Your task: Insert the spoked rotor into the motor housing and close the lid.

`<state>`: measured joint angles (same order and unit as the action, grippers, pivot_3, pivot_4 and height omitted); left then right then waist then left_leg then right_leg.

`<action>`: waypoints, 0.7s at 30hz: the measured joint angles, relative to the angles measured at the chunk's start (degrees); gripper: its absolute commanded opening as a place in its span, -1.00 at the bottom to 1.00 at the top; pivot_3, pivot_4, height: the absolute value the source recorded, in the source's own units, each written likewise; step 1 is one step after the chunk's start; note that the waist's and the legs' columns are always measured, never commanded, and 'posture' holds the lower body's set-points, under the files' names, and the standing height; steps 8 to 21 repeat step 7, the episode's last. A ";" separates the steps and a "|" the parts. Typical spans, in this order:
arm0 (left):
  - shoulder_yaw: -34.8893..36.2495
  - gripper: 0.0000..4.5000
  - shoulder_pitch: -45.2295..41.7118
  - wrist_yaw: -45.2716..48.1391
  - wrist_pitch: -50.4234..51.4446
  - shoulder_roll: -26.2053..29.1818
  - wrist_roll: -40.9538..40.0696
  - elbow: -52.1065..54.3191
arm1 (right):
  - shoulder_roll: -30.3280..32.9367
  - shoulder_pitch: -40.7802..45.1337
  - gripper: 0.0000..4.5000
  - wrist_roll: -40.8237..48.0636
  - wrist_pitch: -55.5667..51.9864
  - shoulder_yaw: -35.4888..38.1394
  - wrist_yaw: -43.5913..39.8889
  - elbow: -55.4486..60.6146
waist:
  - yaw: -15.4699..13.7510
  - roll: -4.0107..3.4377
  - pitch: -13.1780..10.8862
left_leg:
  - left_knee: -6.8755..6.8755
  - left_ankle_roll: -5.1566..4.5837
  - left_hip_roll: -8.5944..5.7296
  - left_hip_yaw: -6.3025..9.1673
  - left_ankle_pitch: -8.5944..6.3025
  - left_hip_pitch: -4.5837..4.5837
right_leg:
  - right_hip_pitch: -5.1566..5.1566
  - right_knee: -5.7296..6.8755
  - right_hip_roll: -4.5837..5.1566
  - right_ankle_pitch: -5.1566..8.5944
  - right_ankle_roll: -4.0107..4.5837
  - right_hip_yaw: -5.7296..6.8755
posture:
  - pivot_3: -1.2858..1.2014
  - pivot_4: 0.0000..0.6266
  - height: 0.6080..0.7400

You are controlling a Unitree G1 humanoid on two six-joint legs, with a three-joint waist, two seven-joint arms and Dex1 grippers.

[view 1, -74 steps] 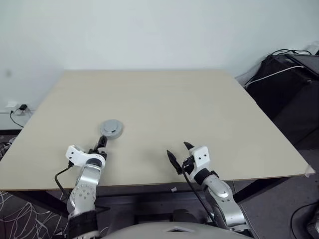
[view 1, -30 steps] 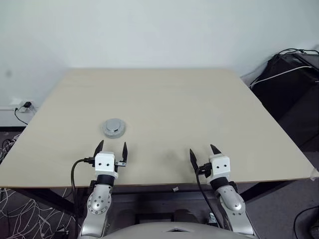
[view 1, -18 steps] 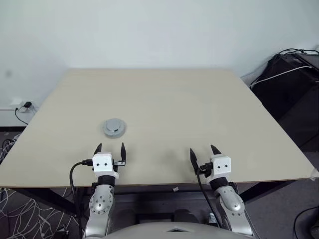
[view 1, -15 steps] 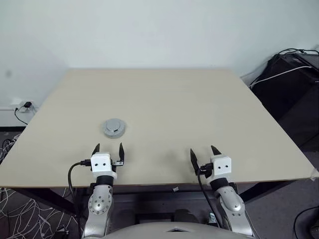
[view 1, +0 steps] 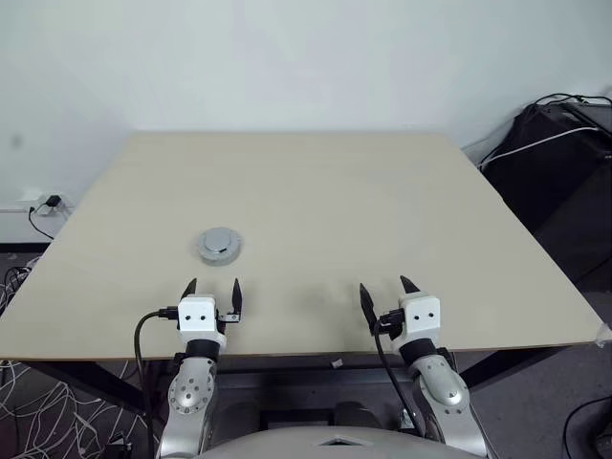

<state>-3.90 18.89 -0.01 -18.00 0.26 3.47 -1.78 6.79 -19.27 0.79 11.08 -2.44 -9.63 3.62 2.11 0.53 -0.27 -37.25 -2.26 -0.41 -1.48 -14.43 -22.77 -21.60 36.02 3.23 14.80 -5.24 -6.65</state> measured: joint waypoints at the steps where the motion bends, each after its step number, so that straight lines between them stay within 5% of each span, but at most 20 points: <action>1: -0.11 0.99 0.01 0.17 0.00 0.00 -0.01 0.00 | 0.00 0.00 1.00 -0.11 -0.18 0.00 -0.01 0.00 | 0.00 0.00 0.00 | 0.00 0.00 0.00 0.00 0.00 0.00 | 0.00 0.00 0.00 0.00 0.00 0.00 | 0.03 -1.00 1.00; 21: -0.18 0.99 0.05 1.38 0.01 0.15 -0.13 0.00 | -0.23 -0.01 1.00 -0.55 -1.65 -0.66 0.04 1.33 | 0.01 -0.01 0.00 | 0.00 0.00 0.00 0.00 0.00 0.00 | -0.01 0.00 0.00 0.00 0.00 0.00 | 0.03 -1.00 1.00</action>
